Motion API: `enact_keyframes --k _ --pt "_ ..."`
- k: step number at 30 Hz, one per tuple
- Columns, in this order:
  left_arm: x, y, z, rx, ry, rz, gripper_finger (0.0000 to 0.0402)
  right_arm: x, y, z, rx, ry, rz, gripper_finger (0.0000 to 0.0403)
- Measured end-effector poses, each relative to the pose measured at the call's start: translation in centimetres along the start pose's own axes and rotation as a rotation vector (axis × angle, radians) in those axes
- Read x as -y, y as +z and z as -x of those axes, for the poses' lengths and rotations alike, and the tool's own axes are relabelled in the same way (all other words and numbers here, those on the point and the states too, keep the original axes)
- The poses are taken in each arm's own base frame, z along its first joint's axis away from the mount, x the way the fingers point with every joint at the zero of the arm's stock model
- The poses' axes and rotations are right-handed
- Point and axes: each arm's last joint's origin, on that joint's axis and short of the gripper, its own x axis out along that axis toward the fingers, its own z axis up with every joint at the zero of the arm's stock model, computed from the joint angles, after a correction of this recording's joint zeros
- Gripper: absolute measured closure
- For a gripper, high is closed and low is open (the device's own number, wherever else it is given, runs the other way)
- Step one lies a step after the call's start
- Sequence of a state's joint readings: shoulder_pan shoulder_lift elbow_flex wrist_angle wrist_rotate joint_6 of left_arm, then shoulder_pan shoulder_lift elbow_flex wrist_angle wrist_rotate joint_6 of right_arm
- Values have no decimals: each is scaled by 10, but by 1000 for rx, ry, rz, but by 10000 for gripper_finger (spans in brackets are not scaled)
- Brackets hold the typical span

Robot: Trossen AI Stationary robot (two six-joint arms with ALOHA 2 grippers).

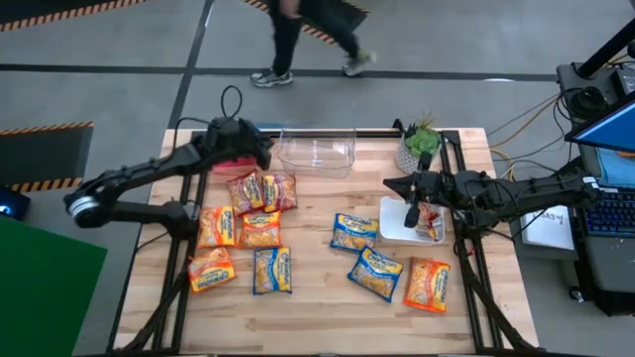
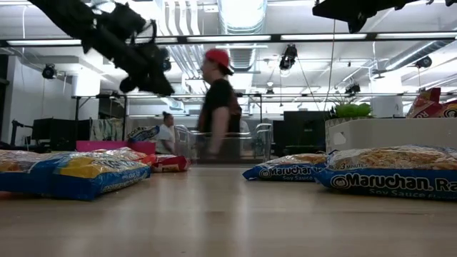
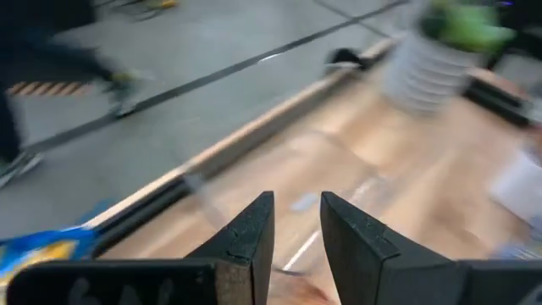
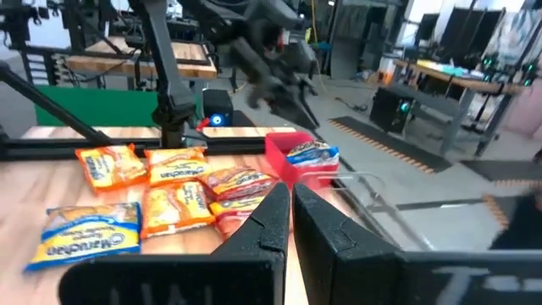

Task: Sort Maruchan noodles
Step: Put the orange noodle pack into the transparent bin

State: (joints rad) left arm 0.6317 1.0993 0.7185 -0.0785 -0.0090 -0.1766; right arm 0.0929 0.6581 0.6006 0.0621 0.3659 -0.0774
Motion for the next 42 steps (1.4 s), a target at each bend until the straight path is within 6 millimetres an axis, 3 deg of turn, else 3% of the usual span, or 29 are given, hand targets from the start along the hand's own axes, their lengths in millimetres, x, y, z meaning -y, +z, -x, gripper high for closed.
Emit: enact_keyframes --k 8,18,22,33,42 --pt "66 -24 26 -86 -275 -231 321 -5 -19 -9 -84 2 -167 394" --pt "122 -71 26 -287 -465 -372 320 -13 -37 -26 -184 -9 -215 394" --pt "130 -85 16 -360 -462 -397 320 -14 -38 -29 -194 -14 -201 394" --pt "133 -105 -3 -468 -415 -387 320 -12 -6 -29 -141 23 -235 394" --pt "140 -104 -11 -386 -456 -445 320 -12 -7 -25 -275 15 -375 394"
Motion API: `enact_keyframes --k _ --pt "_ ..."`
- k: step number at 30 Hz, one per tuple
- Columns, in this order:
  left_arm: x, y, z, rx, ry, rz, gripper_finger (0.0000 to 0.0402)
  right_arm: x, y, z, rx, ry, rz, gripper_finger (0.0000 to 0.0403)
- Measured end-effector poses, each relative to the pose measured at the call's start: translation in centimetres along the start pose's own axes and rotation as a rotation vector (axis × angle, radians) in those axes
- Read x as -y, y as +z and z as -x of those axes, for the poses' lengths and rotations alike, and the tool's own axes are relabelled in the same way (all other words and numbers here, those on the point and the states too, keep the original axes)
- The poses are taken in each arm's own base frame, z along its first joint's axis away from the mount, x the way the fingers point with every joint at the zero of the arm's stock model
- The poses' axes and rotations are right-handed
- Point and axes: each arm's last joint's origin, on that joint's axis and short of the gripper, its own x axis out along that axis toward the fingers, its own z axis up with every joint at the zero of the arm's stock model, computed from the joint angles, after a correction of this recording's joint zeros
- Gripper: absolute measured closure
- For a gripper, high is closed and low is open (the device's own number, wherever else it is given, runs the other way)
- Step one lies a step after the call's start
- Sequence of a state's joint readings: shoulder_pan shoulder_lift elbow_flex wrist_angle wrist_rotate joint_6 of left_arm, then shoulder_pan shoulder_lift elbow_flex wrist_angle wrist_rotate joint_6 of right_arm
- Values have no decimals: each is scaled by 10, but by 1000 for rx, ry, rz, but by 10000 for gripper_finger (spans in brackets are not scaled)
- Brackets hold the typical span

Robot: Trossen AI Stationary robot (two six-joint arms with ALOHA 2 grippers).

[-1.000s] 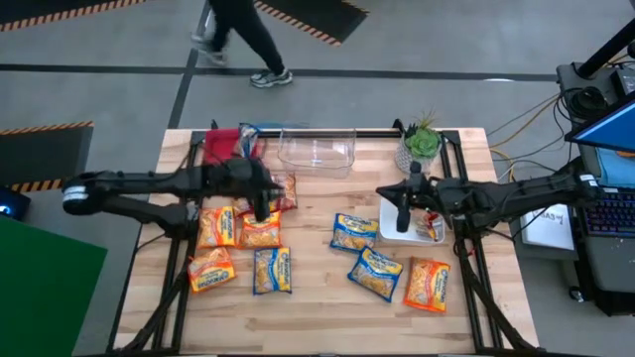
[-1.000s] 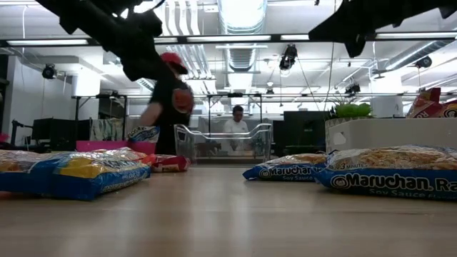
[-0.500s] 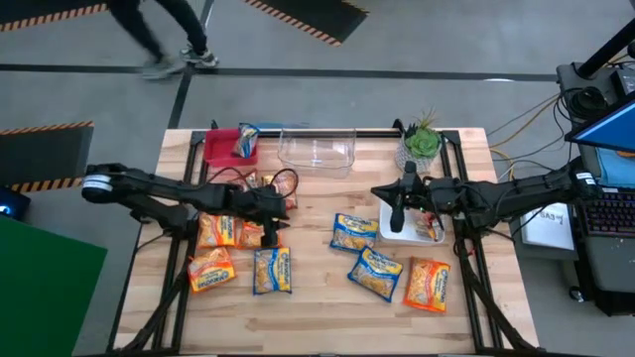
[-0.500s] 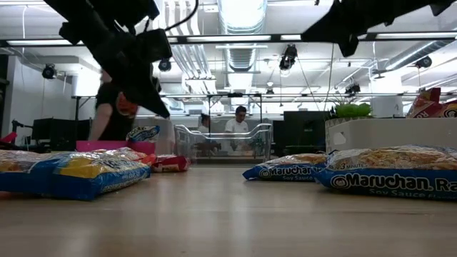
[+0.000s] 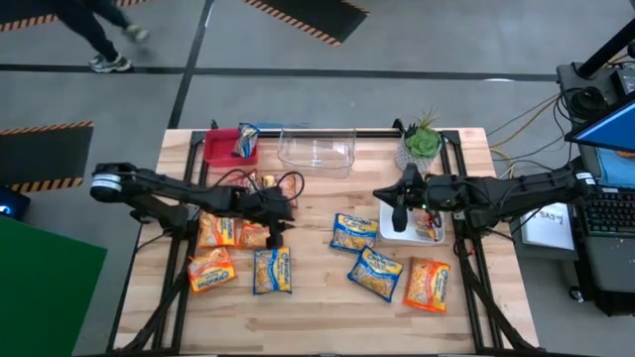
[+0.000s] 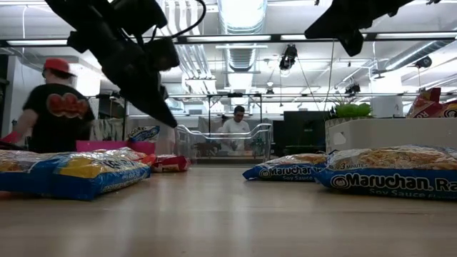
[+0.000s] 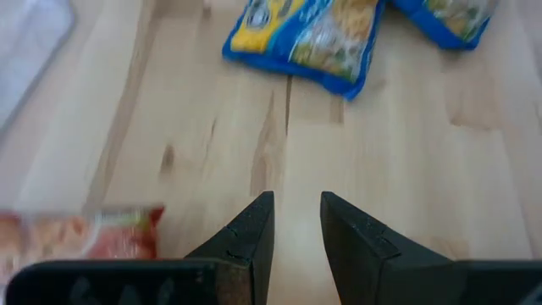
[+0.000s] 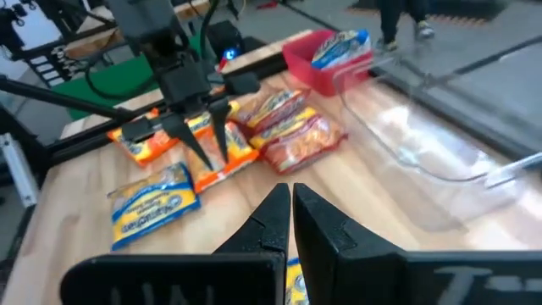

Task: Sort Maruchan noodles
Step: Put the orange noodle pack into the transparent bin

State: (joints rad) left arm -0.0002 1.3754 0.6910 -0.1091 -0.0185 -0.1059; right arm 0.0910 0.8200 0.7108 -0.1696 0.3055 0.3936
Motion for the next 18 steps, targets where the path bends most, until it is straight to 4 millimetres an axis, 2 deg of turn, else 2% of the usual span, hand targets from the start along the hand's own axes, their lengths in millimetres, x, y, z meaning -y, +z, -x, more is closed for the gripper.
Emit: enact_keyframes --k 8,12,18 --pt "2 18 -4 191 -16 -54 320 -10 4 -3 -52 105 -104 394" --pt "3 26 -10 286 -23 -62 320 -21 1 -14 -100 123 -101 394" --pt "4 28 -16 319 -19 -104 320 -37 0 -35 -212 163 -78 394"
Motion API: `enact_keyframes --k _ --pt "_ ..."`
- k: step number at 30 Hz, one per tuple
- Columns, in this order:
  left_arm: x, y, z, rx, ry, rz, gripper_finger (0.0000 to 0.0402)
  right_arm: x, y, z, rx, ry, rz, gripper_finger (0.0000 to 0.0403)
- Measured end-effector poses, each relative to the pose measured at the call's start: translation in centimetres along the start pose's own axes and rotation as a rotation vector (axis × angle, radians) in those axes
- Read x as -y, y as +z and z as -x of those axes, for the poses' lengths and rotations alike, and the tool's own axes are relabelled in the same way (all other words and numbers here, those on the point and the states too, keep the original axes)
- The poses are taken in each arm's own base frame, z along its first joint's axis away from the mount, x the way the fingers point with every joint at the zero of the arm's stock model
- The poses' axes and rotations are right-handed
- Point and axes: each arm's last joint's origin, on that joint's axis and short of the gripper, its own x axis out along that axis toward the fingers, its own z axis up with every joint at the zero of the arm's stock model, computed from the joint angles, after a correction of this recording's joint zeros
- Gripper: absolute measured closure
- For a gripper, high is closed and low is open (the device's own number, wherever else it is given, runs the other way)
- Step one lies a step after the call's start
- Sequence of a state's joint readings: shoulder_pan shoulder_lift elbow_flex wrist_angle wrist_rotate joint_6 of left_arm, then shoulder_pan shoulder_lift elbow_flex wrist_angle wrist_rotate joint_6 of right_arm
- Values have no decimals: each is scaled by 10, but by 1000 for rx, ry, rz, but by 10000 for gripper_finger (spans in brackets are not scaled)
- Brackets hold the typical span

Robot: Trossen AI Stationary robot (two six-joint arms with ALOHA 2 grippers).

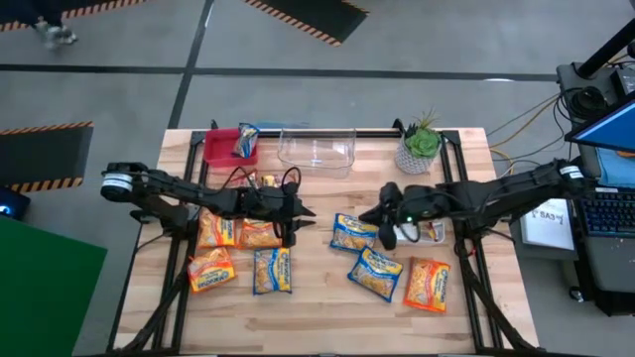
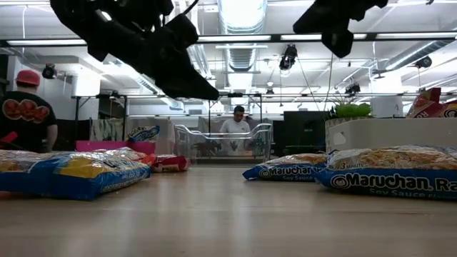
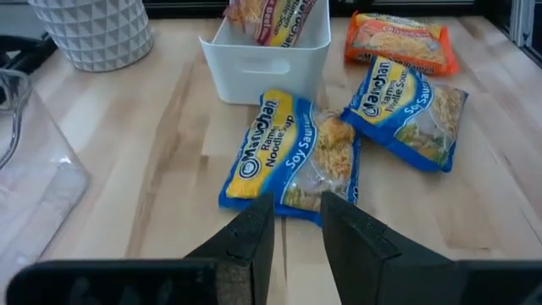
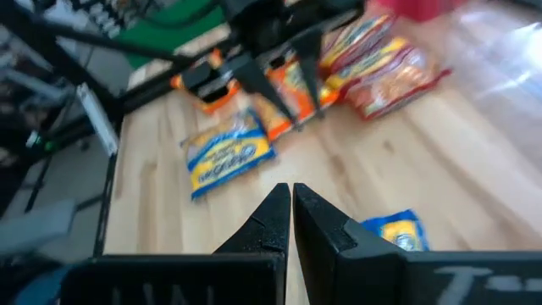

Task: Sort Maruchan noodles
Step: Put the orange noodle pack into the transparent bin

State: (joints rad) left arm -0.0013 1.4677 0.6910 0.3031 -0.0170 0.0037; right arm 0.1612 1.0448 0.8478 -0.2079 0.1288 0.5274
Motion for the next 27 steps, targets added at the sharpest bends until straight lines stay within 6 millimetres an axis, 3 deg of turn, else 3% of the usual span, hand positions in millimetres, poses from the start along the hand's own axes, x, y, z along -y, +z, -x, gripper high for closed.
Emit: enact_keyframes --k 5,13,22,27 --pt "0 8 10 31 0 -10 319 -9 11 -13 -153 -60 19 394" --pt "0 5 27 -73 -2 18 319 -20 25 -29 -411 -202 53 394" --pt "15 -3 32 -167 -47 68 319 -28 25 -47 -581 -178 -3 394" --pt "30 -16 39 -313 -70 127 319 -35 20 -47 -604 -159 -4 394"
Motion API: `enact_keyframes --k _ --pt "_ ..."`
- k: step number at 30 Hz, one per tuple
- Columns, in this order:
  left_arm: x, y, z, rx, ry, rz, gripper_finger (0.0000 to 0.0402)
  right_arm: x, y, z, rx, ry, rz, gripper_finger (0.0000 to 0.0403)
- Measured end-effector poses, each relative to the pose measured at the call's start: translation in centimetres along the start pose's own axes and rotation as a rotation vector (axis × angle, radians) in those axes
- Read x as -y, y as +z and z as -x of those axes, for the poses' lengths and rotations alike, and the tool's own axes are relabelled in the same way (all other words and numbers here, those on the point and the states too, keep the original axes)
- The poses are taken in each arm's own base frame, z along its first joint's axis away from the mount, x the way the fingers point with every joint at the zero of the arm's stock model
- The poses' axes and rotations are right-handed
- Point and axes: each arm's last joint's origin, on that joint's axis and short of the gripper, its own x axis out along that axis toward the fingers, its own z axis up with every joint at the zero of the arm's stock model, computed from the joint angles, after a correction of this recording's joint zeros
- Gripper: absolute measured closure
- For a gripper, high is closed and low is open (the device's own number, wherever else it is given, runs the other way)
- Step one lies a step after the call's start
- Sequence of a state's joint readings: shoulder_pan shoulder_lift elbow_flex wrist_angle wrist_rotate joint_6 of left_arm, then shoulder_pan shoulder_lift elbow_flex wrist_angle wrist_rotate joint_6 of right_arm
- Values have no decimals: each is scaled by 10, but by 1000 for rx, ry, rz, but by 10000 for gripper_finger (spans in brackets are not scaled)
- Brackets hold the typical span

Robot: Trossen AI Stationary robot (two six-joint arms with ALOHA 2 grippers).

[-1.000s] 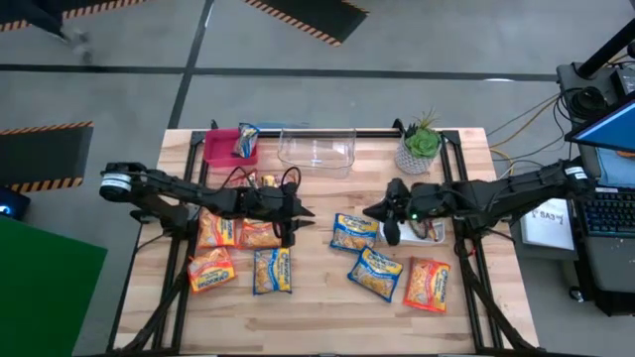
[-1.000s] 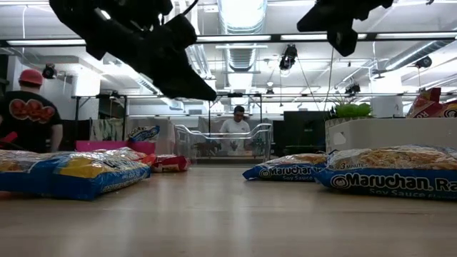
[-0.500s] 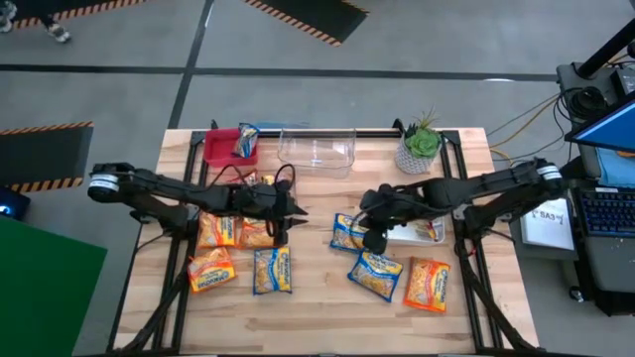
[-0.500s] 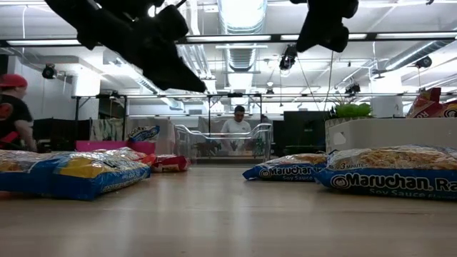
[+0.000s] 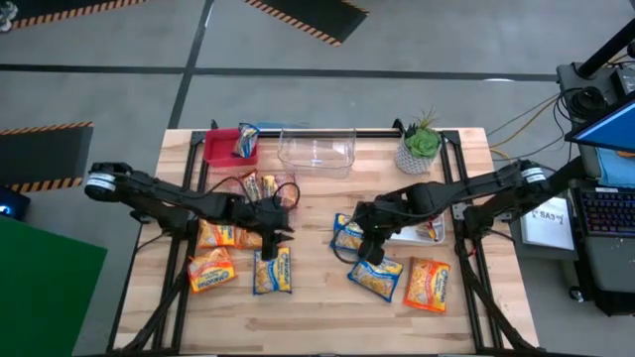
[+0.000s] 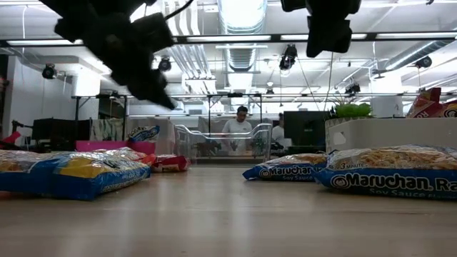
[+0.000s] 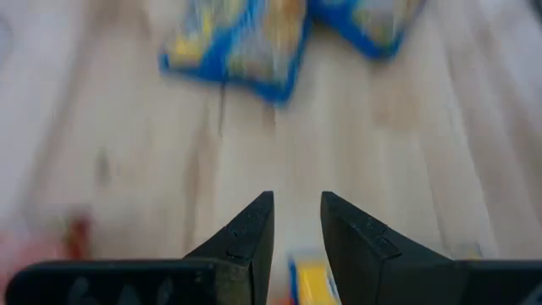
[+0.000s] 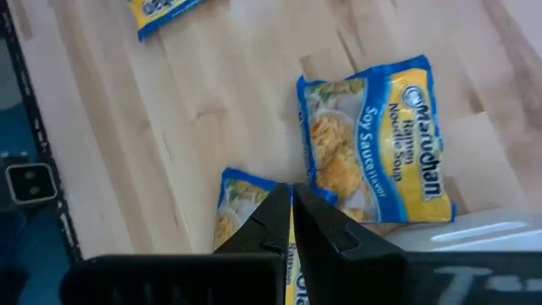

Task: Sort Maruchan noodles
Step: Put the orange noodle pack into the transparent bin

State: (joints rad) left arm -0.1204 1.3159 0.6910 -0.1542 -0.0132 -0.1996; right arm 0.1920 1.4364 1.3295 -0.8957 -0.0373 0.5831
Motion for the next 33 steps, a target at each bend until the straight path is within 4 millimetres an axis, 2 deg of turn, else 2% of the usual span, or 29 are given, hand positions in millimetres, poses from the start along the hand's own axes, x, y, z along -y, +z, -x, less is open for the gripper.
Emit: enact_keyframes --k 3,7,11,18,26,33 --pt "6 -13 6 -138 21 84 319 -5 -5 0 -11 -10 20 394" --pt "7 -36 14 -358 175 178 319 -10 -8 -1 11 -29 50 394" --pt "7 -48 18 -453 272 229 319 -11 -9 -1 15 -39 88 394" --pt "4 -44 15 -340 383 196 319 -11 -9 -1 17 -39 153 394" --pt "4 -43 13 -301 385 218 320 -11 -8 -1 20 -37 206 394" --pt "4 -47 -11 -226 377 240 320 -10 -7 -2 48 -68 247 394"
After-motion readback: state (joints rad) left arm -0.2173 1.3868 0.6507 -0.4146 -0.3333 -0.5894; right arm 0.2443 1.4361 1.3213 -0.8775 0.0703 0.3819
